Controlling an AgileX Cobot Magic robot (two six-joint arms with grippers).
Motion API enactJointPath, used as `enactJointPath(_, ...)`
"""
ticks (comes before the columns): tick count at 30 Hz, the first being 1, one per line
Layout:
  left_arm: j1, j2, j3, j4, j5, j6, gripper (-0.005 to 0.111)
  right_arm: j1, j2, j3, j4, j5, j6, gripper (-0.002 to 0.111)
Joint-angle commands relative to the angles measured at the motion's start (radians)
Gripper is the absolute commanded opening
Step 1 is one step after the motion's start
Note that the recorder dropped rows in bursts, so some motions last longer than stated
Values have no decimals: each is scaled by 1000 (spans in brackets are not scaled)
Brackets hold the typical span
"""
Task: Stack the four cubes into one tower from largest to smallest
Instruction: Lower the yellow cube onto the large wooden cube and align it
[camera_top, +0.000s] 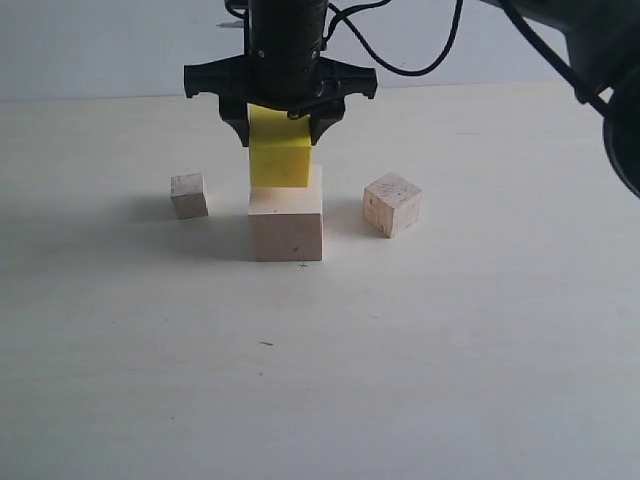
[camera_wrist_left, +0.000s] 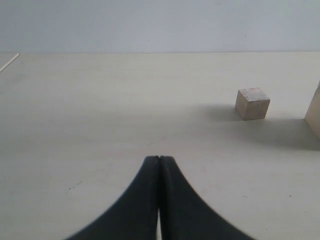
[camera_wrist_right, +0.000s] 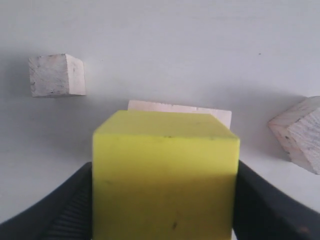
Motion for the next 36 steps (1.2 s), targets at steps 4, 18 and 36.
enactJointPath(4,-8,-6,3,-8,-8,1,0,-6,-18,-7,-11,-6,-7,0)
enactJointPath(18,-8,-6,3,-8,-8,1,0,-6,-16,-7,-19,-6,-22,0)
enactJointPath(36,-8,-6,3,-8,-8,1,0,-9,-36,53,-22,-6,-47,0)
